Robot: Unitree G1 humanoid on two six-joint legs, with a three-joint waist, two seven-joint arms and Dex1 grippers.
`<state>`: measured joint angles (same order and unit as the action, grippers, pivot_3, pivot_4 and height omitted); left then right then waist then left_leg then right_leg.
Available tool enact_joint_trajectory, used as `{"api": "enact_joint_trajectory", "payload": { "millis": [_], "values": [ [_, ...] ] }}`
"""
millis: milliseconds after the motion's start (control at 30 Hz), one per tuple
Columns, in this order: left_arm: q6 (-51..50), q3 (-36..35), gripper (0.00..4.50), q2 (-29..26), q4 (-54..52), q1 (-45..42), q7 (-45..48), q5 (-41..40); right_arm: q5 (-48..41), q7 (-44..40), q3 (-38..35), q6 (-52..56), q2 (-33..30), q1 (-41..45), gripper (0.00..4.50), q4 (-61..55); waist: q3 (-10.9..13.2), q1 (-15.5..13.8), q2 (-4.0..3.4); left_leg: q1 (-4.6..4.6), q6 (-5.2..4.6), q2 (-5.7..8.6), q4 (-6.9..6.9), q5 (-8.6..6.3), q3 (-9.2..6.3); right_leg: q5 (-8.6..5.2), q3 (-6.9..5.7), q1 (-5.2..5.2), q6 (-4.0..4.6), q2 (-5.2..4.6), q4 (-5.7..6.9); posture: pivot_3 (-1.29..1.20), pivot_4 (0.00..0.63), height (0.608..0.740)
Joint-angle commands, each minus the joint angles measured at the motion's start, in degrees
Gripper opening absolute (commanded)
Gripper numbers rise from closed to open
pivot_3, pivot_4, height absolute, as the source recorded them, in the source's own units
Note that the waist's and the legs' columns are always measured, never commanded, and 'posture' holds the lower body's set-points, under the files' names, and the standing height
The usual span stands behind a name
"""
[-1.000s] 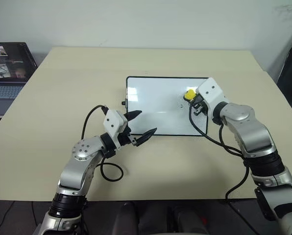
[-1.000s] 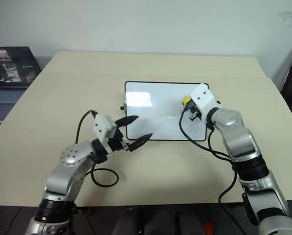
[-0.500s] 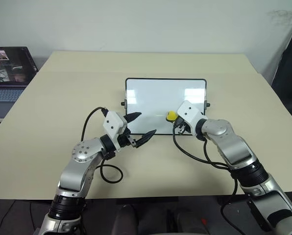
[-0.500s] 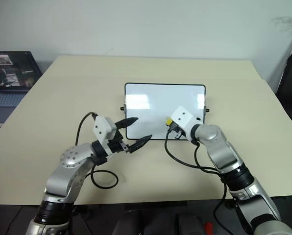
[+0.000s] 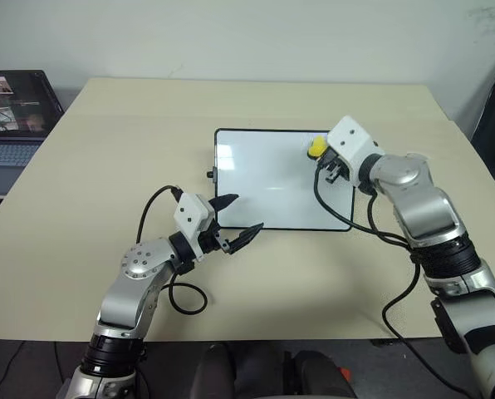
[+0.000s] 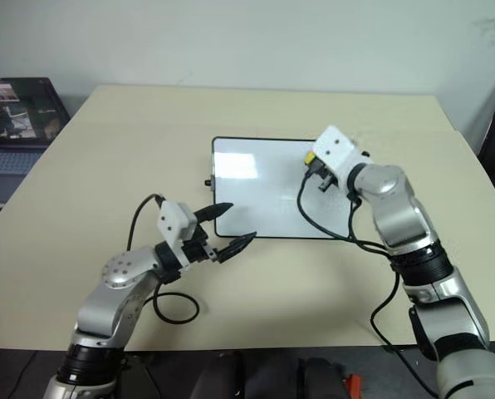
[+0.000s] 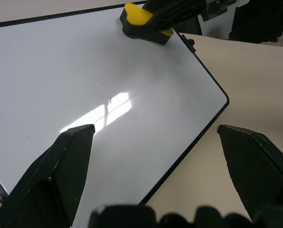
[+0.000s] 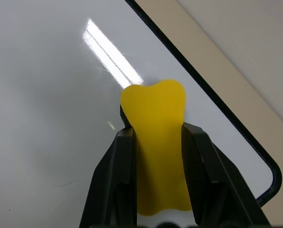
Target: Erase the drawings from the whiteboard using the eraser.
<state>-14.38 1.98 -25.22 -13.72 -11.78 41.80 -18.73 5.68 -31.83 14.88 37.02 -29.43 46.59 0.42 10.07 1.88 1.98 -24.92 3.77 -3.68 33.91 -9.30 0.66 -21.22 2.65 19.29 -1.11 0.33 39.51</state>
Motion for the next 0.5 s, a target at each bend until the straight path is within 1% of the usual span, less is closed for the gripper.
{"api": "enact_joint_trajectory", "payload": {
  "millis": [33, 133, 233, 400, 500],
  "values": [
    [0.7, -0.4, 4.50, -0.2, -3.1, 0.3, -0.6, 0.0, 1.5, -0.4, 2.4, -3.6, 0.6, -4.2, 0.98, 1.2, 0.0, 0.0, 0.01, 0.02, 0.00, -0.02, 0.00, 0.00, -0.01, 0.00, 0.00, -0.01, 0.00, 0.01, 0.01, 0.00, 0.150, 0.740],
    [0.6, -0.7, 4.50, -0.4, -3.7, 0.9, -0.8, -0.1, 2.7, -1.4, 3.9, -4.7, 0.0, -7.7, 0.98, -0.1, -0.1, 0.1, 0.03, 0.12, 0.00, -0.04, 0.02, 0.00, -0.01, 0.00, -0.04, -0.14, 0.00, 0.02, 0.07, 0.00, 0.150, 0.740],
    [0.4, -0.8, 4.50, -0.6, -3.9, 1.2, -1.0, -0.2, 2.9, -2.8, 5.6, -3.5, 0.8, -11.1, 0.98, -2.8, -0.1, 0.1, 0.07, 0.19, 0.00, -0.02, 0.07, 0.01, -0.03, 0.02, -0.04, -0.18, -0.02, 0.01, 0.23, 0.00, 0.150, 0.740],
    [0.4, -0.4, 4.50, -0.5, -3.8, 1.0, -1.2, -0.4, 3.1, -3.5, 7.4, -2.2, 2.5, -13.3, 0.98, -4.8, -0.1, 0.2, 0.07, 0.36, -0.09, -0.05, 0.15, 0.13, -0.08, -0.01, 0.00, -0.23, -0.14, 0.01, 0.41, 0.00, 0.150, 0.740],
    [0.5, -0.2, 4.50, -0.4, -3.4, 0.6, -1.0, -0.3, 2.5, -3.5, 7.0, -1.7, 3.7, -13.6, 0.98, -6.3, -0.1, 0.3, 0.07, 0.38, -0.04, -0.07, 0.15, 0.23, -0.10, 0.01, -0.02, -0.23, -0.14, 0.01, 0.44, 0.00, 0.150, 0.740]
  ]
}}
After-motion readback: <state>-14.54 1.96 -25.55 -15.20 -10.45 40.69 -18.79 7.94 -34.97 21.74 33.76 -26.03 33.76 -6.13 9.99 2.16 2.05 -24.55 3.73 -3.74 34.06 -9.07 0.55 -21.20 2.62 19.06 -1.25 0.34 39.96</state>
